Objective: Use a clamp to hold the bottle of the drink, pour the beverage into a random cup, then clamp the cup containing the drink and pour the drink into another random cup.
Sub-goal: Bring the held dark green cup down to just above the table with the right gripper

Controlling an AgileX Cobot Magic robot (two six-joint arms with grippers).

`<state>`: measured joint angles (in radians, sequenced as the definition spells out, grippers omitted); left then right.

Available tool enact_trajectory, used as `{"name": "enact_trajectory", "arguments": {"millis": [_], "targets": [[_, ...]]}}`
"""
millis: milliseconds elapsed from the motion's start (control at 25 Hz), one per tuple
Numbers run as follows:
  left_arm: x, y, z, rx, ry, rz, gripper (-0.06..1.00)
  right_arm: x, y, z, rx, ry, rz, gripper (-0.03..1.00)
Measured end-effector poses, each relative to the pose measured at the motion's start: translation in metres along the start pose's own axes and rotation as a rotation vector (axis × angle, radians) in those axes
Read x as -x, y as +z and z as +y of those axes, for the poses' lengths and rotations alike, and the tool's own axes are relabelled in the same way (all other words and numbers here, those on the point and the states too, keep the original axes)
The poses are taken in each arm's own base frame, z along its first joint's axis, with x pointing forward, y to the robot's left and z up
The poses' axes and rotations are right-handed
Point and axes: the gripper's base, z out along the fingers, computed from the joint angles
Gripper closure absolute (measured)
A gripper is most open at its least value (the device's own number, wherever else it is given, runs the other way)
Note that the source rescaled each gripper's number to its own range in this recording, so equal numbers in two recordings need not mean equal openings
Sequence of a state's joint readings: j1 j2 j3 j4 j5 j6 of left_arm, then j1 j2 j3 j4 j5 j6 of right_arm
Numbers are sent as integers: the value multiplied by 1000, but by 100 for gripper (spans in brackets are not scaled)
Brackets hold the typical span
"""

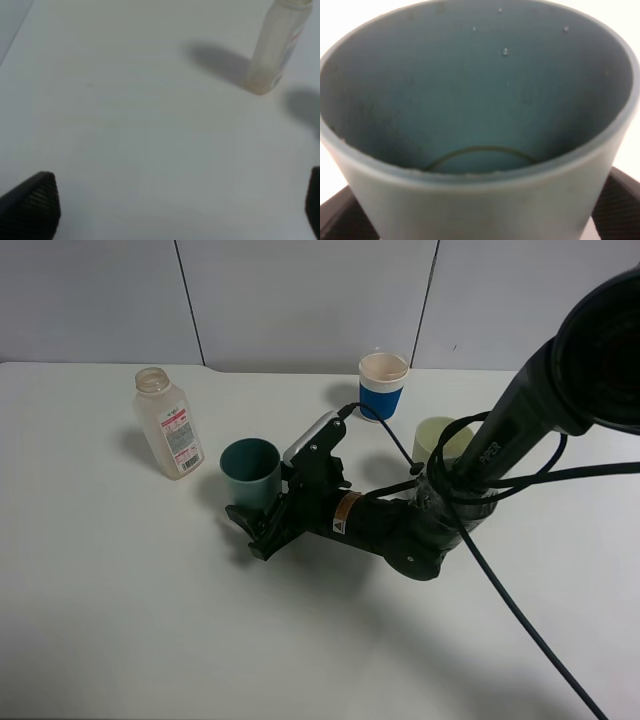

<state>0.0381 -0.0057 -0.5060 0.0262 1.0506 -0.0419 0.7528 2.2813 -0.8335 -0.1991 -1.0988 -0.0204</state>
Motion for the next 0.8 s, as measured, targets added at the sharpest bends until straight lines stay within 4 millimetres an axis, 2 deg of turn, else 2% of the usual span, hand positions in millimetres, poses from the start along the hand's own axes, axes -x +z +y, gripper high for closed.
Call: {"name": "enact_trajectory", "arguments": {"millis": [240,560,800], "targets": [[0,0,0,0,0,0,-6,5,0,0,0,3,-9,54],[0,0,0,0,0,0,-6,66,-14,-5,-8,-23,-11,54],[0,0,0,0,0,0,-6,122,-39,-12,-61,-36,-20,53]]}}
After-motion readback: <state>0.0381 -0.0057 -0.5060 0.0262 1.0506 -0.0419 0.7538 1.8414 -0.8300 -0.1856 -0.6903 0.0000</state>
